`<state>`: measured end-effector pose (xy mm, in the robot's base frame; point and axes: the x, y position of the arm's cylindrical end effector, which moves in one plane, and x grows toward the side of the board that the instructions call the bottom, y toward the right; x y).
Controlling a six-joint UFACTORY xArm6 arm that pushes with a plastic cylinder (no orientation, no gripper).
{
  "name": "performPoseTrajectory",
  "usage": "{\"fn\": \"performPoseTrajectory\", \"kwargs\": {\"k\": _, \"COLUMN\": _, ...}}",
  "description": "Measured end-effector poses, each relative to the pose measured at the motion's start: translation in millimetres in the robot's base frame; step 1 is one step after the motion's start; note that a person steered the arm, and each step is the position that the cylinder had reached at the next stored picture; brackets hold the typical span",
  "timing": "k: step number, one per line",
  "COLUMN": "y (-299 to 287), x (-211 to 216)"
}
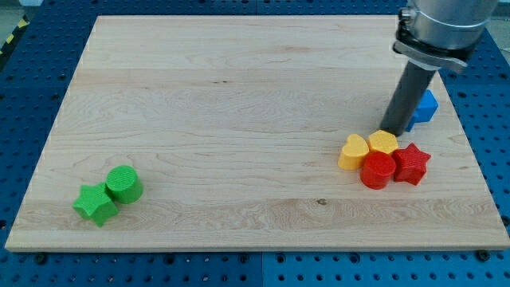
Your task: Move the yellow blocks to the right of the green blocks
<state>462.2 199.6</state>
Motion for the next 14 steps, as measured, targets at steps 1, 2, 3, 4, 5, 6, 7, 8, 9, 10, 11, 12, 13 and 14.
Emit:
{"fn": "performPoseTrajectory", "kwargs": {"k": 1, "y": 8.8, "x": 0.0}}
{"fn": "performPoseTrajectory", "kwargs": {"k": 2, "y": 8.2, "x": 3.4}}
{"fn": "performPoseTrajectory", "kwargs": {"k": 3, "y": 7.6, "x": 24.1}}
{"fn": "performPoseTrajectory", "kwargs": {"k": 4, "y": 4.4, "x": 33.0}}
{"fn": "performPoseTrajectory", "kwargs": {"k": 5, "y": 2.6, "x": 33.0}}
{"fn": "performPoseTrajectory", "kwargs": {"k": 6, "y": 2.6, "x": 33.0}}
{"fn": "performPoseTrajectory", "kwargs": {"k": 7, "y": -10.0, "x": 33.0}}
{"fn": "performPoseTrajectory", "kwargs": {"k": 8, "y": -50.8, "x": 33.0}}
{"fn": "performPoseTrajectory", "kwargs": {"k": 9, "y": -95.9, "x": 33.1}}
{"fn": "performPoseTrajectory", "kwargs": {"k": 10, "y": -128.2, "x": 43.2}}
{"fn": "performPoseTrajectory", "kwargs": {"k": 11, "y": -157.4, "x": 62.6}}
{"fn": "performPoseTrajectory", "kwargs": {"k": 12, "y": -193.8, "x": 67.0}}
{"fn": "performPoseTrajectory", "kwargs": {"k": 13, "y": -230.1, "x": 67.0}}
{"fn": "performPoseTrajectory", "kwargs": {"k": 14, "y": -254.2, "x": 67.0}}
